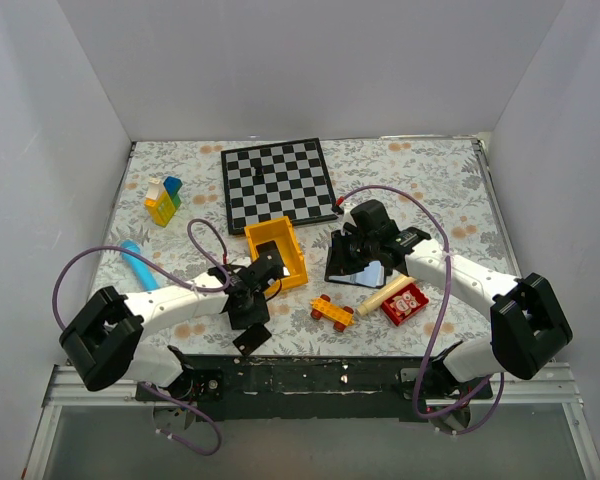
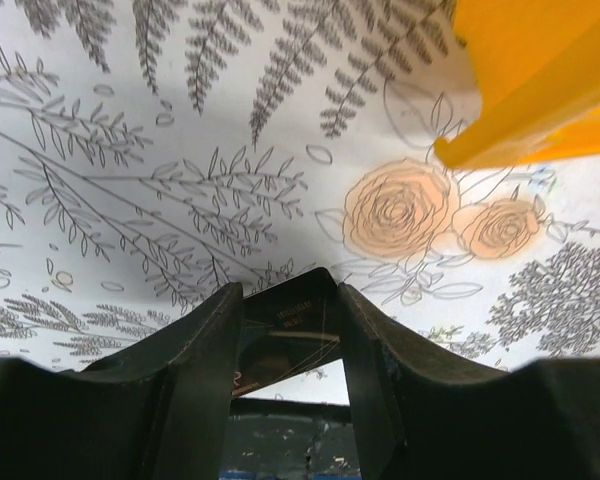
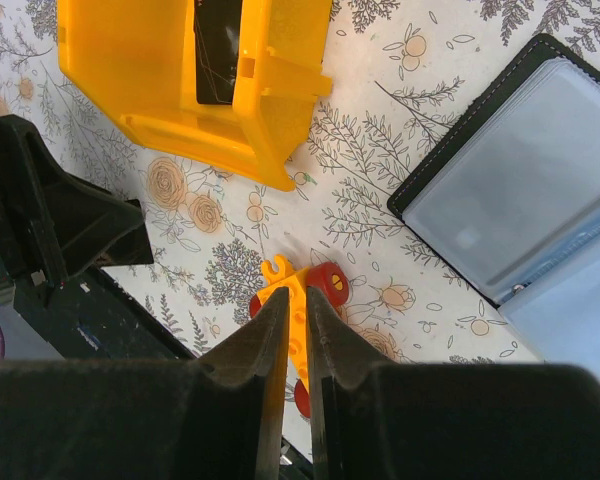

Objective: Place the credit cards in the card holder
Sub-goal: Move the credit card to the corner of the board.

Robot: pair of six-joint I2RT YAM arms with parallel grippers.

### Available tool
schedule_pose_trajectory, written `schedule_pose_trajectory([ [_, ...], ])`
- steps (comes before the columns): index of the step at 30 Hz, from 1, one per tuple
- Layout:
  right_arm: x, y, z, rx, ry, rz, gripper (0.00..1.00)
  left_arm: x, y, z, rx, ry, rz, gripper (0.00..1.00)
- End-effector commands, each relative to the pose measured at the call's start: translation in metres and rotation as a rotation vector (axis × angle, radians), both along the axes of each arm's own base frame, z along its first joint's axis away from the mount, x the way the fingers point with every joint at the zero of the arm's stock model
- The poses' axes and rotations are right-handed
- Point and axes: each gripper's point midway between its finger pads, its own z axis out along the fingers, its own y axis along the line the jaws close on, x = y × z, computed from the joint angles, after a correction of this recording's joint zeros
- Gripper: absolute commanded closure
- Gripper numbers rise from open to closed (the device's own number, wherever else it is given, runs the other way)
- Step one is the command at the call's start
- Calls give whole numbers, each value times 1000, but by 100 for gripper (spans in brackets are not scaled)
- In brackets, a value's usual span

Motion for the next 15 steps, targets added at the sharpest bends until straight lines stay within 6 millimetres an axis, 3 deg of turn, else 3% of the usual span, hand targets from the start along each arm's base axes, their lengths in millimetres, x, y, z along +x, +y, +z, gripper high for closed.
schedule_pose_trajectory([
  [1, 5, 3, 9, 26, -27, -2, 80, -61, 30, -22, 91, 232, 0, 58],
  [9, 3, 1, 8, 25, -25, -12, 80, -62, 27, -18, 92, 222, -9, 58],
  [15, 1, -5, 15, 46, -45, -52, 75, -37, 21, 10, 104, 121, -21, 57],
])
